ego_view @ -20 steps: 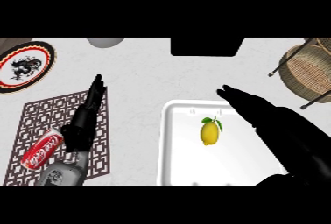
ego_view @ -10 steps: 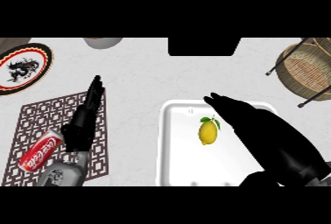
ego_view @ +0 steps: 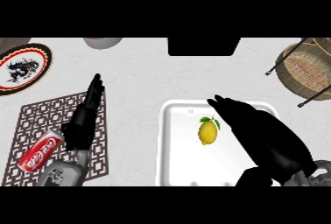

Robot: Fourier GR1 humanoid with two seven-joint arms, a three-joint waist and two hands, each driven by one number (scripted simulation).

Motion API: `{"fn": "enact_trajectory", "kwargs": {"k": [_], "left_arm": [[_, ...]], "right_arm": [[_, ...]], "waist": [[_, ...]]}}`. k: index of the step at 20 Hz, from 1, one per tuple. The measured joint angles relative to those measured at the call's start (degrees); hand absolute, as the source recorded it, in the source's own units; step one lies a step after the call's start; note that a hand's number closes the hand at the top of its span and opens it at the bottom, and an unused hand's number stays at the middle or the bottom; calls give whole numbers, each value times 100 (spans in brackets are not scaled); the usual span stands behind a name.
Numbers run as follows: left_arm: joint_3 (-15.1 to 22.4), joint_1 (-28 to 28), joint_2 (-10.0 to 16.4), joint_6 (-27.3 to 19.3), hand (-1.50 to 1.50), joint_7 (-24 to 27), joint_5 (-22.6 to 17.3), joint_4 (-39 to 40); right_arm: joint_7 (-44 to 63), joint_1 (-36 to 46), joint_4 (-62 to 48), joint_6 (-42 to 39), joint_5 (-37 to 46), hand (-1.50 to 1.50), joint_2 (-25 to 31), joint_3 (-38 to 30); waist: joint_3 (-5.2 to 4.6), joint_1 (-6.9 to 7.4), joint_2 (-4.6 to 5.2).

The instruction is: Pick the lemon from the tray and place it in the tiered basket

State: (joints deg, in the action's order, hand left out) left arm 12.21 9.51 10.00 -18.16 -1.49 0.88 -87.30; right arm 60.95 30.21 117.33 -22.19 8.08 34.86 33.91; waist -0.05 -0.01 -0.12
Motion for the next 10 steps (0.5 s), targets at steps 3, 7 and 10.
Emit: {"fn": "enact_trajectory", "kwargs": {"k": [3, 7, 10], "left_arm": [[23, 54, -83, -16, 0, -53, 63, 29], [-44, 60, -81, 52, 0, -134, 60, -35], [-77, -67, -66, 120, 0, -79, 64, -118]], "right_arm": [[-78, 57, -146, -92, 133, -150, -79, 119], [-309, 68, -255, -284, 422, -150, -97, 231], [-382, 39, -255, -391, 687, -150, -179, 335]], "waist": [[0, 7, 3], [2, 17, 5], [2, 19, 3]]}}
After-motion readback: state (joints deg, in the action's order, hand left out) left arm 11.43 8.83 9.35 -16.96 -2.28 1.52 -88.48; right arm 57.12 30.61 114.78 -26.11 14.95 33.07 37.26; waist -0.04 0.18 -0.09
